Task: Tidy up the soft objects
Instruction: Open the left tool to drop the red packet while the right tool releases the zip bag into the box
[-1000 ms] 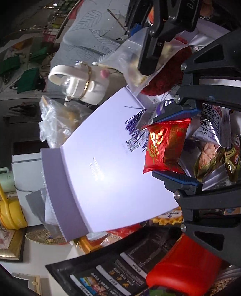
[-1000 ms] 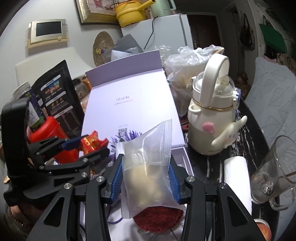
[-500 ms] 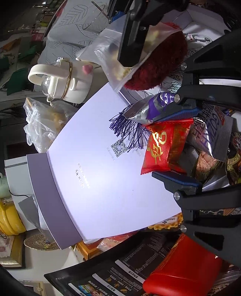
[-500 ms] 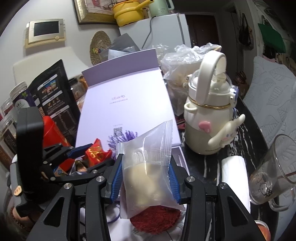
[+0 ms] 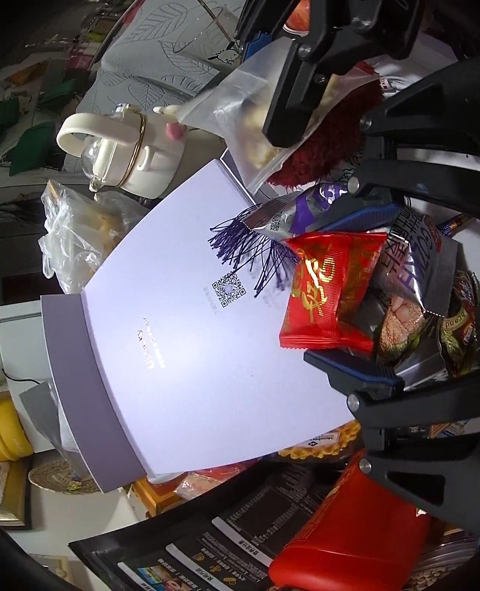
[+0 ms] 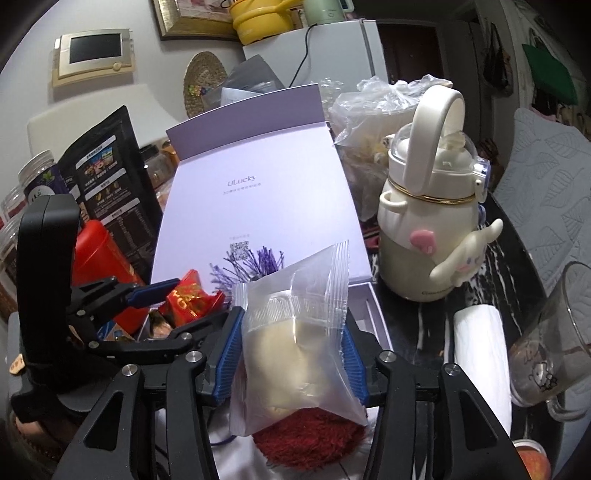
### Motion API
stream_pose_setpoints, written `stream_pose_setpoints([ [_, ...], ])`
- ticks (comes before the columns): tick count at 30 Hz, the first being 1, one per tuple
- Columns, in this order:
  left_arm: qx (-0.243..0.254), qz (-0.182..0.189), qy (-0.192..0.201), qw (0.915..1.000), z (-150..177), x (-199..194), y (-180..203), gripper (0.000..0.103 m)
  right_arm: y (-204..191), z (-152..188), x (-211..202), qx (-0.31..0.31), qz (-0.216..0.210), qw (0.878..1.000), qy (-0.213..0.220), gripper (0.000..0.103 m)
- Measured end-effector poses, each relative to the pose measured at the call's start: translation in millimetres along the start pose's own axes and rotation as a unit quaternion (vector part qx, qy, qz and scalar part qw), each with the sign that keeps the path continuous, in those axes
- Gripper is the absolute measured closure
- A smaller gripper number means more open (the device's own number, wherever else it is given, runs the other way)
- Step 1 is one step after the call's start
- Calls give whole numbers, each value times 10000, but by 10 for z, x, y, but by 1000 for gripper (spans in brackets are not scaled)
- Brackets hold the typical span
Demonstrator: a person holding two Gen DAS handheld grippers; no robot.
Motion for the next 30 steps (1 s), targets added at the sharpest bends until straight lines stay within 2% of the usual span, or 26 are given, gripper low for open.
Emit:
stream_pose_setpoints([
  [3, -64, 30, -58, 10000, -4, 12, -16, 23, 17, 0, -2, -3, 97, 9999, -38, 41],
  [4, -85, 37, -59, 9999, -1, 12, -18, 22, 24, 2, -5, 0, 115, 9999, -43, 39],
  [6, -101, 57, -51, 9999, 15, 3, -15, 22, 37, 3, -8, -2, 206, 9998, -69, 23],
  [7, -111, 75, -45, 9999, 25, -6, -12, 22, 39, 4, -12, -19, 243, 9997, -67, 22],
  [17, -115, 18, -41, 9999, 44, -129, 19, 22, 84, 16, -87, 18, 380, 9991, -176, 22],
  [22, -180, 73, 5, 9998, 31, -266, 19, 22, 89, -14, -193, 27, 398, 9992, -102, 22],
  [30, -172, 13, 295, 9994, -48, -637, 87, 22, 64, -147, -464, -39, 622, 9979, 150, 22],
])
Point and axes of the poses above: each gripper's, at about its wrist camera, not at the fingertips, and x roughly the way its jaws point, y to its right, z to its underside, the point moved 2 cm from there along x, roughly the way its jaws point, and after that the axes turned 15 degrees about z, right-handed, at the moved point
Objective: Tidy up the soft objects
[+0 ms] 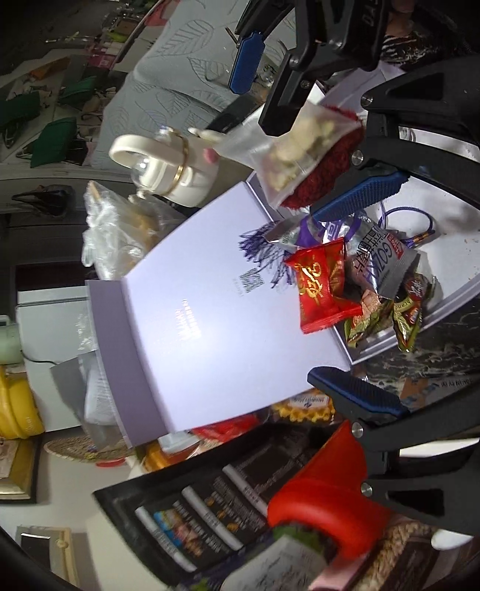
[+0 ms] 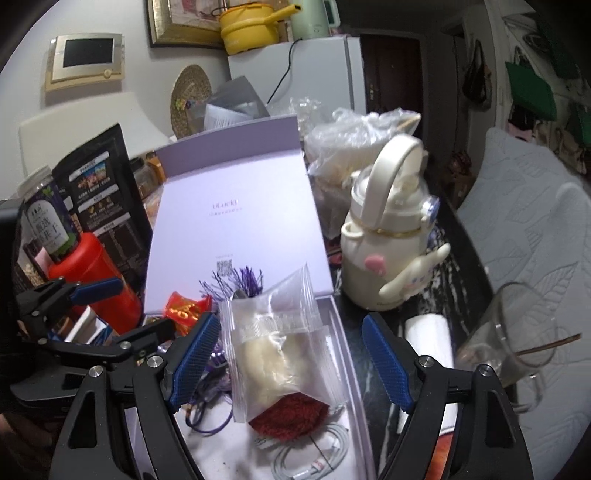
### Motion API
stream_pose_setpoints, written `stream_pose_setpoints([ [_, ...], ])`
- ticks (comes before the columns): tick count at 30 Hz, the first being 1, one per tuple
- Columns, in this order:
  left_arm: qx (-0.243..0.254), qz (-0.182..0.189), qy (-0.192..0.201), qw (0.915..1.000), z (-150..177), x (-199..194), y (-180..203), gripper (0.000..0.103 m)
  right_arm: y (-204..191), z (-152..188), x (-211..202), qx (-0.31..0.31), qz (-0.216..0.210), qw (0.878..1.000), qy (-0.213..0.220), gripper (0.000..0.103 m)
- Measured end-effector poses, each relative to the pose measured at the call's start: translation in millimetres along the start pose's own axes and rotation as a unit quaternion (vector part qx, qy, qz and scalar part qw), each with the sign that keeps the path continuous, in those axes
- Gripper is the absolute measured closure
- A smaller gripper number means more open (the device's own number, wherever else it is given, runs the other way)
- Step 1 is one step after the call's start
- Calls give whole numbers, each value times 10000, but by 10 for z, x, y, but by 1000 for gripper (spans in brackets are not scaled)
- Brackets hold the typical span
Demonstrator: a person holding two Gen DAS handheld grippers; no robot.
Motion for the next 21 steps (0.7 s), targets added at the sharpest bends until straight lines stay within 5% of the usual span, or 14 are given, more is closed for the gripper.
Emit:
stream_pose_setpoints([
  [21, 357, -18, 903, 9953, -24, -1346, 377, 22, -95, -51, -1462, -68, 499, 9943, 936, 22],
])
Point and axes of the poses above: each gripper's, at about its wrist camera, not at the fingertips, and x roughly the way its jaws point, y to its right, z to its underside, the point moved 2 cm from there along x, roughly the way its jaws point, and after that the axes turned 15 degrees about z, right-handed, at the moved point
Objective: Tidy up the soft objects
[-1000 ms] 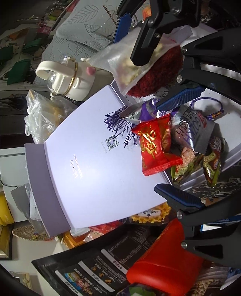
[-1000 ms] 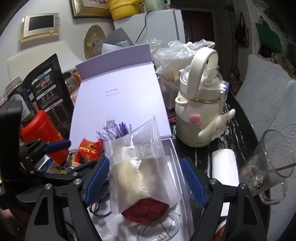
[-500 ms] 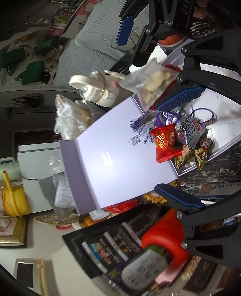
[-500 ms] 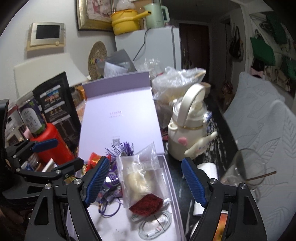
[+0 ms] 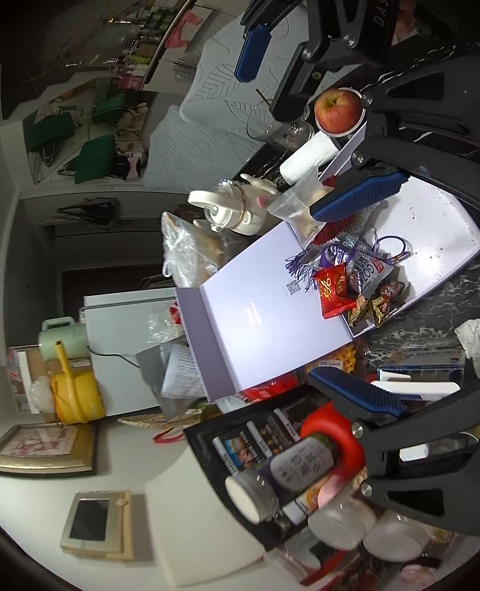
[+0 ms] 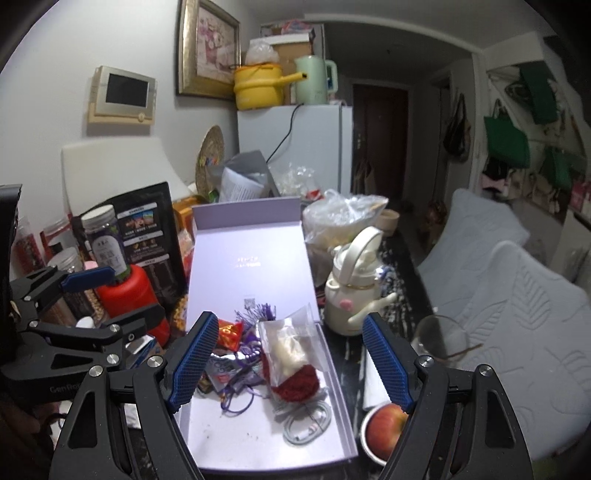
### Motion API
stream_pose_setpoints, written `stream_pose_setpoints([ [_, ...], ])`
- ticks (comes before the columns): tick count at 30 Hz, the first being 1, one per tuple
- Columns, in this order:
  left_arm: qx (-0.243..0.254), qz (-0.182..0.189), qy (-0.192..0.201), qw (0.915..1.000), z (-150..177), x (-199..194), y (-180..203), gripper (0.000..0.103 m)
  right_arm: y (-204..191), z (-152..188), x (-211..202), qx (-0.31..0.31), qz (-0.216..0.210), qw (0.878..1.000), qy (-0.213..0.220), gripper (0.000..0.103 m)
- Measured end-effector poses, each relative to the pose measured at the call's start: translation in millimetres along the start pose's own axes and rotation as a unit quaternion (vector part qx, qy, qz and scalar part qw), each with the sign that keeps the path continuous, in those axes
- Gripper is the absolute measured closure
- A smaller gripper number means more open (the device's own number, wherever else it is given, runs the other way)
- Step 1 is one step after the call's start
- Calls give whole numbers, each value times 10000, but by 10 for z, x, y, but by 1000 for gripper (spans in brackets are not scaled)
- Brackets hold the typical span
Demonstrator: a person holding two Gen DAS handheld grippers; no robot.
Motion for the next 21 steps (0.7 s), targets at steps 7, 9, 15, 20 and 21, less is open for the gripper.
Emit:
stream_pose_setpoints([
  [7, 117, 209, 191, 9995, 34, -368, 147, 22, 62, 37, -520, 21, 257, 9993, 261, 22],
  [9, 146, 260, 248, 9992, 56, -468, 197, 22, 87, 66, -682, 19, 361, 9988, 325, 22],
  [15, 201, 378, 417, 9982, 145, -758, 330, 22, 178, 169, -1044, 71, 571, 9973, 467, 22],
  [20, 249, 531, 466, 9972, 248, -947, 441, 22, 234, 304, -1292, 143, 688, 9960, 557, 12],
  [21, 271, 537, 491, 9970, 273, -986, 467, 22, 237, 334, -1331, 152, 719, 9956, 577, 12],
])
Point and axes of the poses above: each gripper's, at about its wrist camera, not at the fingertips, and x roughly the way its jaws point, y to its right, z to its underside, the point moved 2 cm from there along x, roughly the way its jaws point, and after that the axes turned 15 degrees about z, right-handed, at the moved point
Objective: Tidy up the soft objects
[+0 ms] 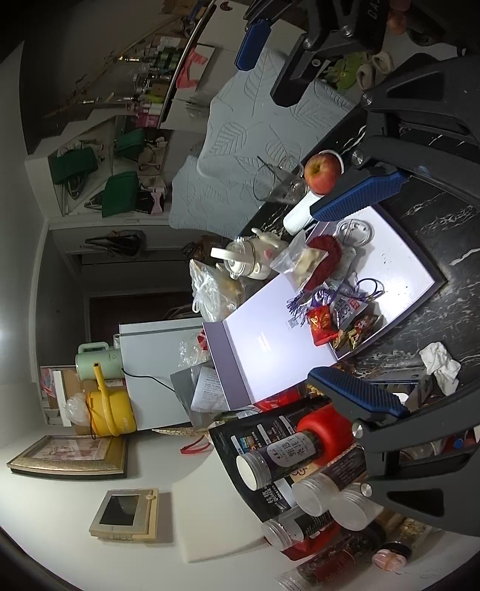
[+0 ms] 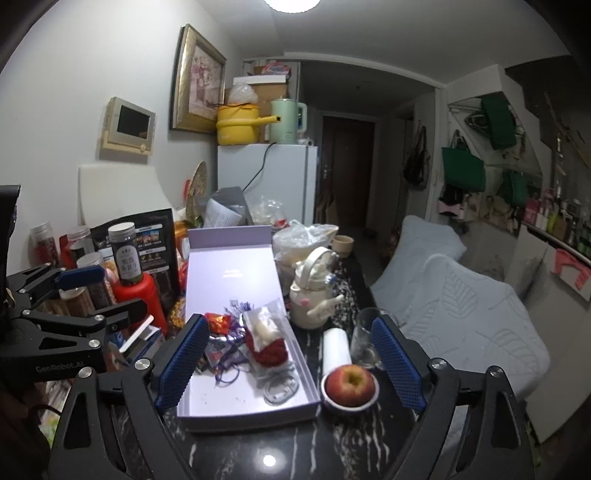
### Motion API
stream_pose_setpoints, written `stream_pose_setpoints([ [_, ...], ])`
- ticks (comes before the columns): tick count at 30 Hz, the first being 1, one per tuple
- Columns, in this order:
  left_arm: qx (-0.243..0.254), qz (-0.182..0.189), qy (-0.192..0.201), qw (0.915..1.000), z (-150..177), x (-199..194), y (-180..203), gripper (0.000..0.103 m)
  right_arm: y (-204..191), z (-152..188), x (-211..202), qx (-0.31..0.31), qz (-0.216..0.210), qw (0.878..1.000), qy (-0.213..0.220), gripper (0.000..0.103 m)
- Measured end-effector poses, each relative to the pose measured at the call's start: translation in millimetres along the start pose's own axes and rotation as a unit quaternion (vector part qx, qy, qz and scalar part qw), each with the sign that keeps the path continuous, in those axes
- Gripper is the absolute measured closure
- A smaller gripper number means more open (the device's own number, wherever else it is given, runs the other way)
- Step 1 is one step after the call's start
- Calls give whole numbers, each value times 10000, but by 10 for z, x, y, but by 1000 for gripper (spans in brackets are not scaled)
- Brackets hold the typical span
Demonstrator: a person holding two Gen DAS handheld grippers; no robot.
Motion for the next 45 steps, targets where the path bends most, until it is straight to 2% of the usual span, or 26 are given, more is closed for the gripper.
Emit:
stream_pose_setpoints([
  [11, 100, 112, 21, 9999, 331, -248, 269, 19, 72, 405, -288, 153, 287, 9992, -223, 12],
  [13, 141, 82, 41, 9999, 409, -275, 315, 9, 62, 479, -327, 140, 360, 9989, -256, 12],
  [15, 176, 43, 99, 9998, 475, -296, 343, 6, 51, 549, -357, 146, 395, 9986, -307, 12],
  [18, 233, 46, 136, 9996, 586, -310, 384, 6, 18, 671, -397, 106, 454, 9981, -400, 11],
  [29, 36, 250, -176, 9995, 988, -260, 421, 6, -34, 1073, -440, 57, 403, 9967, -698, 11],
  [36, -83, 288, -383, 9988, 1125, -221, 423, 6, -53, 1154, -448, 28, 325, 9967, -748, 11],
  [45, -172, 310, -366, 9987, 1149, -255, 412, 6, -51, 1200, -489, 32, 269, 9966, -774, 11],
])
Point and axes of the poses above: each gripper's, at about its wrist camera, not at the fingertips, and x roughly the way its jaws point, y to its right, z to its underside, the point moved 2 cm from there along x, roughly the way its jaws point, and after that the axes turned 15 degrees about z, right-handed, at the moved point
